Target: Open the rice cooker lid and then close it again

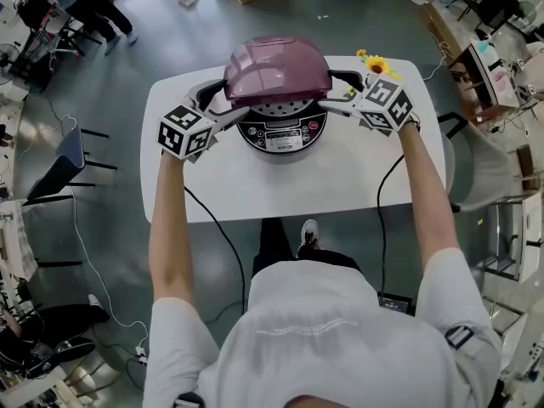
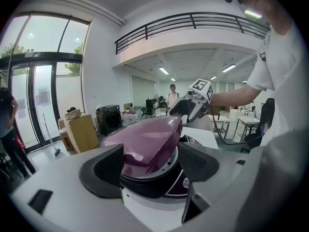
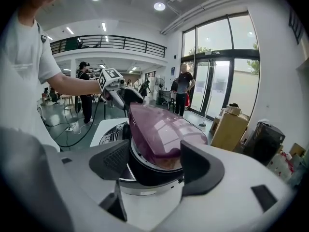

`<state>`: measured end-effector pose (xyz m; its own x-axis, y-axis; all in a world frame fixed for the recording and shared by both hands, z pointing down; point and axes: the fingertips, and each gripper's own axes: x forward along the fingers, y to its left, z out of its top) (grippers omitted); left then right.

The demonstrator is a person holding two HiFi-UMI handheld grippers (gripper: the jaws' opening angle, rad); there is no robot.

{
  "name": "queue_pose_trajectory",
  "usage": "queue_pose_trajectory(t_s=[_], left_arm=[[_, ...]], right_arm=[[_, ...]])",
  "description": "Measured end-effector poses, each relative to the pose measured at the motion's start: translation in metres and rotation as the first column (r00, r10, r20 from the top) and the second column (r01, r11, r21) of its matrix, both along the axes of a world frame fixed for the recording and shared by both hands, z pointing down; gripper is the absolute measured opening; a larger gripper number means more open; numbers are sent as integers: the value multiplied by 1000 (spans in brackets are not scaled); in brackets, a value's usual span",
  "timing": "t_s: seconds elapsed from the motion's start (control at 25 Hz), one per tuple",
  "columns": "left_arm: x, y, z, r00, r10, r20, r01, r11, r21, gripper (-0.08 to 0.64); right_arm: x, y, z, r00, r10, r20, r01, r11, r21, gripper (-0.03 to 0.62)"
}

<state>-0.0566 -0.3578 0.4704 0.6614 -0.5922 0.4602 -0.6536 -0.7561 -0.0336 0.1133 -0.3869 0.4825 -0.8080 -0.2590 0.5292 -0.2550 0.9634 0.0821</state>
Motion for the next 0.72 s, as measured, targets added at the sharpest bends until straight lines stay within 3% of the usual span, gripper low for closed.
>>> queue_pose_trajectory(t_s=[0.28, 0.72], left_arm=[[2, 8, 14, 998, -34, -44, 33, 999, -25, 357], [3, 16, 45, 997, -70, -46, 66, 994, -82, 354]], right_arm=[[2, 5, 14, 999, 31, 14, -30, 999, -39, 319], [3, 11, 43, 998, 60, 24, -57, 991, -121, 293]])
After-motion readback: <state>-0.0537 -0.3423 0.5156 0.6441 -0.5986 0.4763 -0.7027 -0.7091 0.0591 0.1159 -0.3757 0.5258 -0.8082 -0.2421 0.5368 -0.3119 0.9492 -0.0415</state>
